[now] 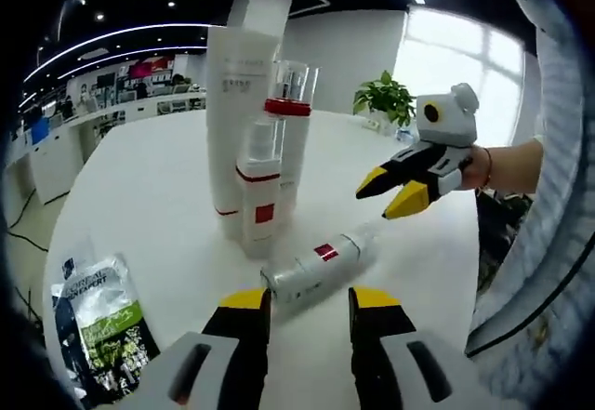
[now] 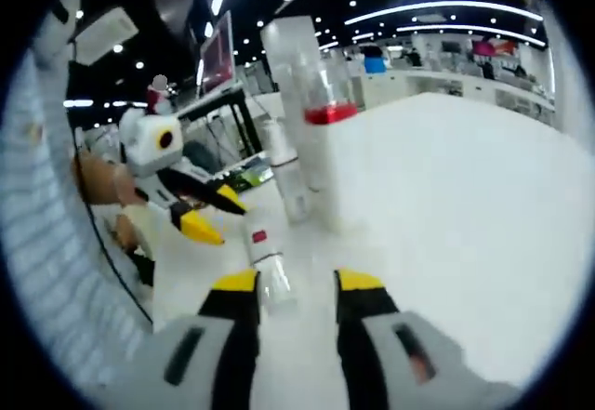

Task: Arrange the skincare products in the storage area until every visible bottle or jar stands upright without overlapping.

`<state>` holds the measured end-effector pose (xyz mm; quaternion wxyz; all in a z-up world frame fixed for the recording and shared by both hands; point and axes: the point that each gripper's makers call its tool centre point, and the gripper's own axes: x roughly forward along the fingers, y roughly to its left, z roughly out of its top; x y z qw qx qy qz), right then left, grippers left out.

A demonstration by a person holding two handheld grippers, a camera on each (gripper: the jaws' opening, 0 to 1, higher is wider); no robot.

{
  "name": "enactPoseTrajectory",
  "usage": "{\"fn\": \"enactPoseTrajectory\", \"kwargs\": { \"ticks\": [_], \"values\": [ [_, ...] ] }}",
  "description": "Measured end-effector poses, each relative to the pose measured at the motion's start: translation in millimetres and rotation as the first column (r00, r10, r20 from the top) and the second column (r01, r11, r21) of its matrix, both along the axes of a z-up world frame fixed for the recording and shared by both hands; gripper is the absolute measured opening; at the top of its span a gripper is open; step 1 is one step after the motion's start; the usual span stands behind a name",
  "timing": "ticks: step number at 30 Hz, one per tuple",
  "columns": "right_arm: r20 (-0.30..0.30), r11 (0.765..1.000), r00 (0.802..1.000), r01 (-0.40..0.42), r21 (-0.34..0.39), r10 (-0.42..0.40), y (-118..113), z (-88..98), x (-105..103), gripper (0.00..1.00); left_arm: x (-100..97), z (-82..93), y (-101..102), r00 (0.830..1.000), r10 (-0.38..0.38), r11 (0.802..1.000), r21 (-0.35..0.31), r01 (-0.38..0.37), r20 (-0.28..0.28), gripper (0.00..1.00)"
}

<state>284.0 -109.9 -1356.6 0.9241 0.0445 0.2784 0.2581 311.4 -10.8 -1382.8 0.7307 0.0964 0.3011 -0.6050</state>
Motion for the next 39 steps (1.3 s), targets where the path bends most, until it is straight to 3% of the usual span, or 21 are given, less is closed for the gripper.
{"fn": "enactPoseTrajectory", "kwargs": {
  "ticks": [2,5,9,11,13,18,23,26,30,33,35,37,39],
  "values": [
    [0.001,0.999,0.999,-0.049,-0.004,0.049,14,-2.0,1,0.31,8.9,-4.4,-3,1.000,-0.007,1.000,0.012,0.007,0.012,0.34],
    [-0.001,0.991,0.993,-0.118,-0.064,0.118,29,-10.9,1,0.31,11.4,-0.1,-8,1.000,0.000,1.000,0.003,0.000,0.003,0.34],
    [-0.035,0.989,0.990,-0.137,-0.050,0.136,41,-16.9,0,0.31,10.8,1.8,-13,1.000,-0.001,1.000,0.009,0.001,0.008,0.33],
    [-0.040,0.980,0.984,-0.175,-0.089,0.173,47,-20.3,-3,0.30,12.0,1.4,-14,1.000,0.000,1.000,0.014,0.000,0.009,0.33],
    [-0.043,0.973,0.981,-0.192,-0.129,0.188,46,-24.7,-4,0.30,12.4,2.2,-15,1.000,0.000,1.000,0.012,0.000,0.009,0.33],
    [-0.055,0.968,0.976,-0.214,-0.129,0.209,43,-28.0,-7,0.21,13.6,1.3,-14,1.000,-0.015,1.000,0.027,0.015,0.020,0.33],
    [-0.062,0.958,0.966,-0.259,-0.126,0.253,42,-26.3,-10,0.18,6.5,3.7,-9,0.996,-0.089,0.995,0.038,0.087,0.030,0.35],
    [-0.058,0.947,0.956,-0.294,-0.132,0.289,44,-25.8,-12,0.18,-1.0,0.2,-1,0.981,-0.189,0.981,0.056,0.187,0.039,0.35],
    [-0.078,0.920,0.929,-0.370,-0.129,0.363,54,-25.8,-21,0.18,-4.9,-5.4,5,0.965,-0.255,0.964,0.096,0.248,0.060,0.32],
    [-0.085,0.917,0.926,-0.375,-0.131,0.367,54,-26.6,-23,0.18,-6.9,-9.1,12,0.942,-0.323,0.940,0.143,0.308,0.093,0.29],
    [-0.088,0.912,0.922,-0.387,-0.137,0.378,55,-27.0,-26,0.18,-12.4,-9.5,14,0.935,-0.348,0.930,0.154,0.334,0.074,0.28],
    [-0.095,0.906,0.917,-0.398,-0.140,0.388,57,-27.3,-30,0.18,-15.3,-10.7,17,0.918,-0.386,0.913,0.180,0.366,0.090,0.27],
    [-0.097,0.904,0.915,-0.403,-0.144,0.392,58,-27.7,-31,0.18,-16.9,-11.7,19,0.913,-0.397,0.908,0.189,0.375,0.093,0.26]
  ]
}}
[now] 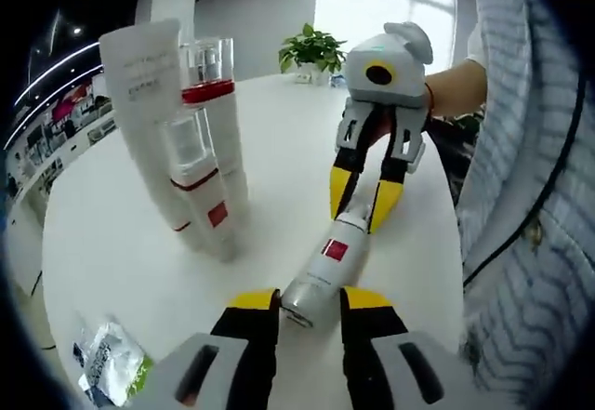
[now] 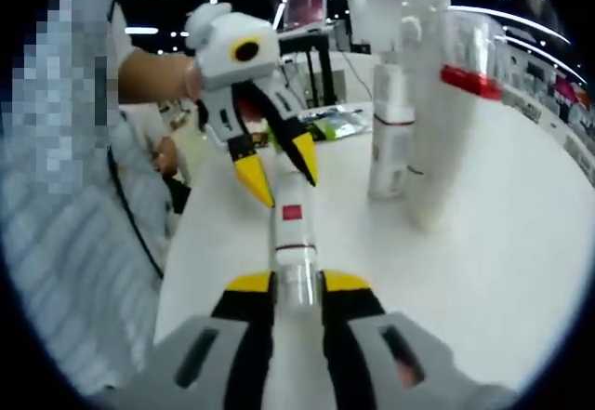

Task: Arrange the skincare products in the storage area until every visible bottle or jar stands upright without overlapping.

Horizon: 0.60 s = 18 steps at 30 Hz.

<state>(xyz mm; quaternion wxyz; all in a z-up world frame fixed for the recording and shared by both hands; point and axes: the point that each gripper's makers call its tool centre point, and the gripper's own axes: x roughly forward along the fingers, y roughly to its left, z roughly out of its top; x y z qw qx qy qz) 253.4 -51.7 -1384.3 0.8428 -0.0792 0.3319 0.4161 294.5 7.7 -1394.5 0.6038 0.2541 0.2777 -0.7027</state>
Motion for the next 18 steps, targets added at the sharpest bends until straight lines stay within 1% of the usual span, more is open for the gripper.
{"fn": "enactPoseTrajectory", "kwargs": {
  "ticks": [3,6,7,11,14,18],
  "values": [
    [-0.005,1.000,1.000,-0.001,-0.004,0.001,1,-0.1,-2,0.18,-2.3,-2.5,2,1.000,-0.011,1.000,0.018,0.011,-0.004,0.25],
    [0.004,0.999,1.000,-0.010,-0.042,0.010,1,-4.5,-3,0.20,-11.6,-7.1,5,0.998,-0.061,0.997,0.041,0.061,-0.004,0.23],
    [0.000,0.999,1.000,-0.014,-0.052,0.014,1,-5.7,-5,0.20,-13.2,-7.5,6,0.997,-0.078,0.996,0.043,0.078,0.007,0.23],
    [0.007,0.997,1.000,-0.012,-0.074,0.013,0,-8.2,-7,0.21,-14.4,-8.0,7,0.995,-0.095,0.994,0.050,0.094,0.011,0.22],
    [0.024,0.994,0.999,0.030,-0.107,-0.027,-9,-12.2,-5,0.22,-17.6,-8.6,8,0.992,-0.124,0.991,0.059,0.123,0.030,0.20],
    [0.029,0.993,0.999,0.044,-0.107,-0.041,-14,-12.4,-5,0.22,-18.0,-8.2,9,0.990,-0.132,0.990,0.064,0.129,0.047,0.20]
  ]
}}
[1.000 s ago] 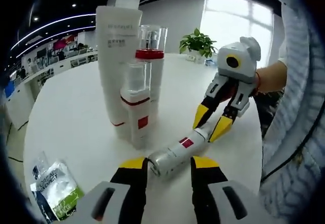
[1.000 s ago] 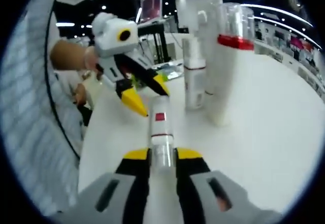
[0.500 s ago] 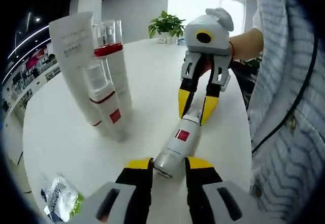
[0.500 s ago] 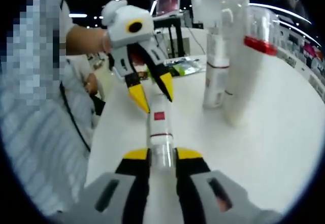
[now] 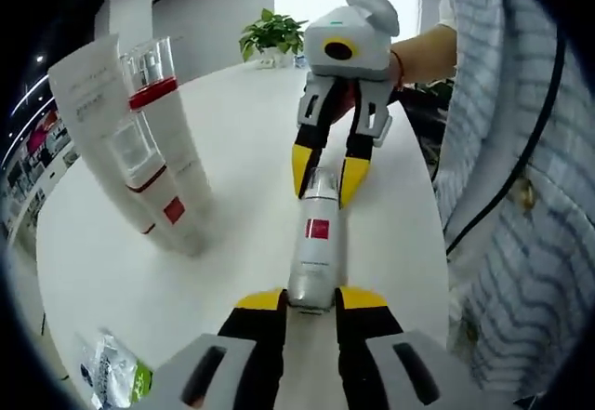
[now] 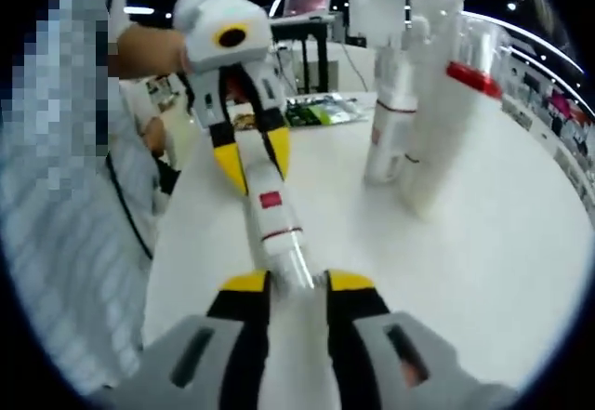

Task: Arrange the skincare products in the storage area until every visible bottle or jar stands upright without overlapping.

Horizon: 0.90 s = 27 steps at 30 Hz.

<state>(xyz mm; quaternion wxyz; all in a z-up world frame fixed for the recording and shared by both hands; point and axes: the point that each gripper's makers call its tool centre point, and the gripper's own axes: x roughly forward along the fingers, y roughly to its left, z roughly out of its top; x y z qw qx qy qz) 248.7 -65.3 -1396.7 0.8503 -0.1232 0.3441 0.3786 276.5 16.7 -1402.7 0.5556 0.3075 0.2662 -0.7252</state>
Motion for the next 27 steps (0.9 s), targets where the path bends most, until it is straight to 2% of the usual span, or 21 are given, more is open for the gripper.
{"fn": "enactPoseTrajectory", "kwargs": {
  "ticks": [5,7,11,16,20,21,27],
  "values": [
    [-0.001,1.000,1.000,0.014,-0.020,-0.014,0,0.5,0,0.20,1.9,-0.5,0,1.000,0.008,1.000,-0.001,-0.008,0.002,0.20],
    [0.029,0.999,1.000,0.013,-0.033,-0.012,-1,6.6,2,0.20,4.0,-0.2,-1,1.000,0.021,1.000,-0.001,-0.021,0.009,0.20],
    [0.046,1.000,0.999,0.017,-0.022,-0.016,-2,19.3,5,0.20,7.9,-0.9,-3,0.999,0.042,0.999,-0.006,-0.042,0.024,0.20],
    [0.078,0.999,0.996,0.033,0.025,-0.035,-2,42.2,14,0.22,7.7,0.4,-8,0.998,0.069,0.997,-0.023,-0.069,0.012,0.20],
    [0.096,0.995,0.994,0.045,0.083,-0.053,3,57.6,21,0.22,8.7,1.6,-10,0.995,0.093,0.995,-0.025,-0.094,-0.021,0.20],
    [0.114,0.993,0.992,0.043,0.113,-0.056,8,65.7,25,0.22,8.6,1.5,-10,0.995,0.097,0.995,-0.024,-0.097,-0.026,0.20],
    [0.160,0.987,0.986,0.016,0.162,-0.042,23,86.8,38,0.21,9.3,3.1,-9,0.993,0.112,0.993,-0.039,-0.114,-0.040,0.20]
  ]
}}
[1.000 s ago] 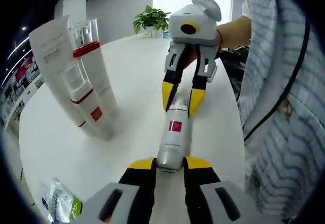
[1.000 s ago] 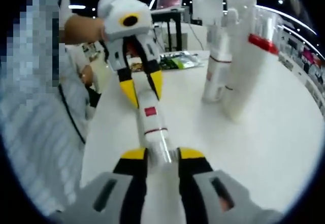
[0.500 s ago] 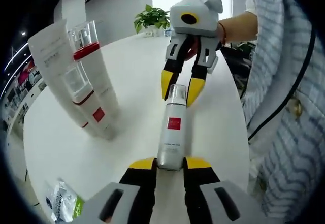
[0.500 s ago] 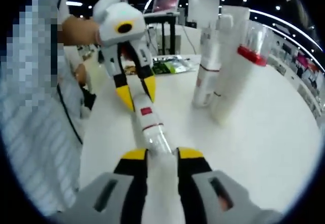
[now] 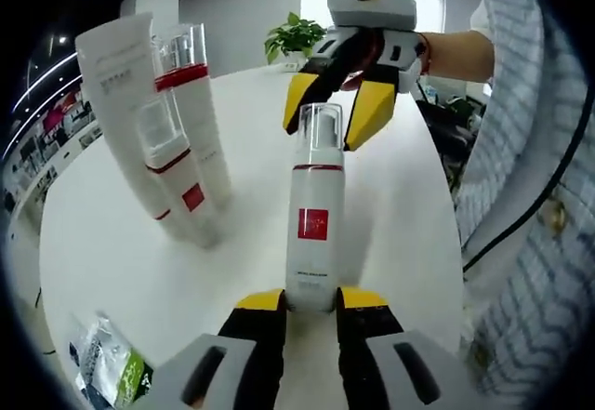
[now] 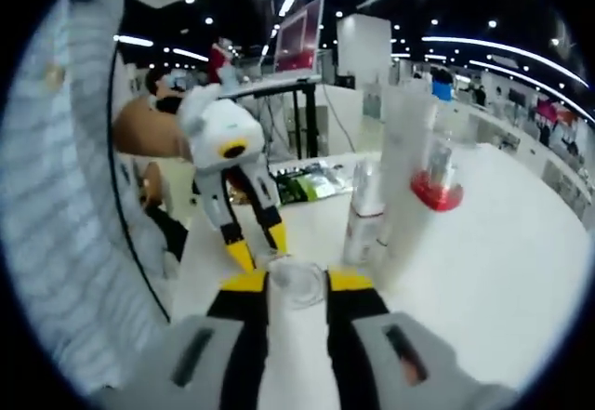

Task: Arrange the skincare products in the storage area until every visible bottle or jar stands upright without overlapping.

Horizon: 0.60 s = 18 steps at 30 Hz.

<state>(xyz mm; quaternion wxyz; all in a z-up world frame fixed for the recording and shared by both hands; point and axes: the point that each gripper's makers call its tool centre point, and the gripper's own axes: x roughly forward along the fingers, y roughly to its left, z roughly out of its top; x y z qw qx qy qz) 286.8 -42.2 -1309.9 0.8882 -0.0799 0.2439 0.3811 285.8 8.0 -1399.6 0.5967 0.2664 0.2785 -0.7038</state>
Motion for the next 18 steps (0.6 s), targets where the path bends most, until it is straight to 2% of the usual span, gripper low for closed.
{"fn": "enactPoseTrajectory", "kwargs": {
  "ticks": [2,3,7,11,14,18],
  "values": [
    [0.016,0.999,1.000,0.002,0.052,-0.003,6,8.3,5,0.21,-0.1,1.1,0,1.000,0.012,1.000,-0.013,-0.012,-0.018,0.20],
    [0.016,0.999,1.000,-0.005,0.054,0.004,7,9.4,6,0.21,-0.5,1.4,0,1.000,0.014,1.000,-0.015,-0.014,-0.021,0.20],
    [0.045,0.999,0.998,-0.041,0.028,0.039,16,13.2,12,0.20,-0.8,1.6,1,1.000,0.016,1.000,-0.025,-0.017,-0.021,0.20],
    [0.064,0.996,0.995,-0.080,0.047,0.077,31,21.8,12,0.19,-0.7,0.4,2,1.000,0.016,0.999,-0.034,-0.017,-0.015,0.20],
    [0.093,0.995,0.991,-0.102,0.017,0.100,38,23.2,12,0.19,-0.4,0.0,2,1.000,0.017,0.999,-0.038,-0.018,-0.013,0.20],
    [0.104,0.993,0.988,-0.117,-0.010,0.117,43,24.0,12,0.19,-0.4,-0.6,2,1.000,0.020,0.999,-0.047,-0.021,-0.009,0.21]
  ]
}}
